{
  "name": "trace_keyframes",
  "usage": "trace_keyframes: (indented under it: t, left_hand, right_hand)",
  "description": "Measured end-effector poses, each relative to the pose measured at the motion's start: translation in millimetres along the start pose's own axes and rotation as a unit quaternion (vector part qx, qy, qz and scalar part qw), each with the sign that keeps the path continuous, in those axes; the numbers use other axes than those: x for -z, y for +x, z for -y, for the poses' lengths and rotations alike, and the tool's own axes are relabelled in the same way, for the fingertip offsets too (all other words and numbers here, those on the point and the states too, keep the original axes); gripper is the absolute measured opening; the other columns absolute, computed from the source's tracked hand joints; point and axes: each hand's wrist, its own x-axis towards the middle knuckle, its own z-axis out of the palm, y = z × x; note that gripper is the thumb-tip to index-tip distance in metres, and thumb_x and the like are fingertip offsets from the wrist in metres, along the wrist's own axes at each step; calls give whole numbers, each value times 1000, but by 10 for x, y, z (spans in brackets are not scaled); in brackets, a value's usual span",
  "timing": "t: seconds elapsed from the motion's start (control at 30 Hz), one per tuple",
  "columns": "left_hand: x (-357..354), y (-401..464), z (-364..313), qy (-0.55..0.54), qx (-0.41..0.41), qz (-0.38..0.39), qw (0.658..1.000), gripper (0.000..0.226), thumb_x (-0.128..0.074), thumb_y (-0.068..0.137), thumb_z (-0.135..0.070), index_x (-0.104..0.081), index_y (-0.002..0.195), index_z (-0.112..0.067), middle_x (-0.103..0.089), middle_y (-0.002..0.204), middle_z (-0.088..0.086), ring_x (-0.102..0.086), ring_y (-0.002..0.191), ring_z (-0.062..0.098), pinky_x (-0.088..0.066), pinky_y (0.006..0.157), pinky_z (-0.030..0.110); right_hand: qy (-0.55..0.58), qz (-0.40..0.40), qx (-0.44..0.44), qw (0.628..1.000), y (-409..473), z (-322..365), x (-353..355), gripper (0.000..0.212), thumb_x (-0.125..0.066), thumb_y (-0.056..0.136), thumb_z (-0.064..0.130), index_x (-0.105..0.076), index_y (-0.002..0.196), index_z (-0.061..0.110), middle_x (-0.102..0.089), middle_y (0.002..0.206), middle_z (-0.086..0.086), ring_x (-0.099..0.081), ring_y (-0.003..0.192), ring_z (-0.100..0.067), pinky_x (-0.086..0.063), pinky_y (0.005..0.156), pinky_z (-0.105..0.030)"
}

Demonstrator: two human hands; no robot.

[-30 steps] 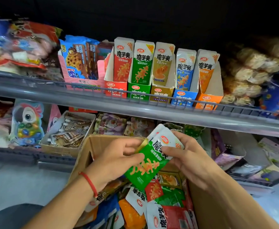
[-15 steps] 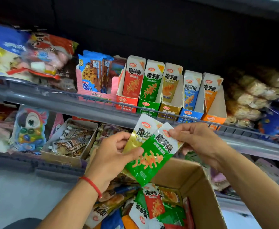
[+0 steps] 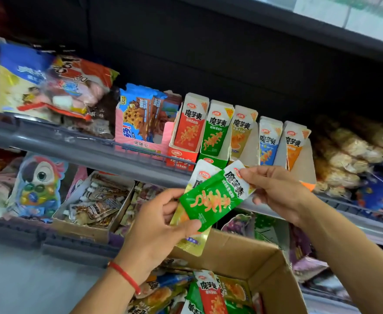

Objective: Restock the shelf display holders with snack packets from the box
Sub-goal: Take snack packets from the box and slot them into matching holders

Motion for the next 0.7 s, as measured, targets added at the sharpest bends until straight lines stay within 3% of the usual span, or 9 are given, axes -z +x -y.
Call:
trace_keyframes:
  t: [0.1,0.2,0.33,0.43,0.6,0.7]
  left_hand:
    - [54,34,-10,-9,6,-63,998,43,-83,75,4,-70,107,-22,-80,95,-4,-77,89,17,-63,77,37]
    - [127,70,-40,-21,25,-114,993,37,-79,79,5,-71,105,-21,-80,90,-6,-77,82,12,-62,65,26]
    - [161,100,-85,-38,50,-133,989,34,-78,81,5,-72,102,-21,-80,90,-3,-78,80,18,-61,71,39]
    - [159,118,-117,-53,64,-132,988,35,-78,81,5,-72,103,-21,-80,90,-4,-78,82,17,-62,72,40]
    - [153,159,-168,-68,76,-128,986,35,-78,81,5,-70,103,-21,-80,90,-5,-77,82,16,-62,70,39]
    - [166,182,-173,-79,77,-120,987,35,-79,80,4,-70,104,-19,-80,90,-4,-78,83,17,-61,68,37]
  right_hand:
    - [-88,-90,144,982,67,244,56,19,-70,95,16,-68,83,1,-73,68,-5,-57,51,-13,-46,40,-21]
    - [-157,-174,260,937,225,601,154,14,-73,94,23,-72,90,9,-75,69,3,-65,54,-9,-49,43,-24]
    - [-319,-250,334,851,589,980,242,17,-72,93,41,-73,91,25,-76,79,5,-72,67,-11,-60,58,-40]
    - [-383,-251,334,824,888,1123,200,23,-72,91,46,-73,95,23,-74,84,5,-69,71,-12,-60,67,-46]
    - [-479,-156,270,821,1334,1093,94,30,-75,85,53,-75,98,26,-75,96,3,-70,93,-17,-59,83,-49]
    - [-508,-130,262,811,1466,1047,31,28,-75,87,47,-74,102,23,-74,98,3,-69,95,-16,-59,86,-49]
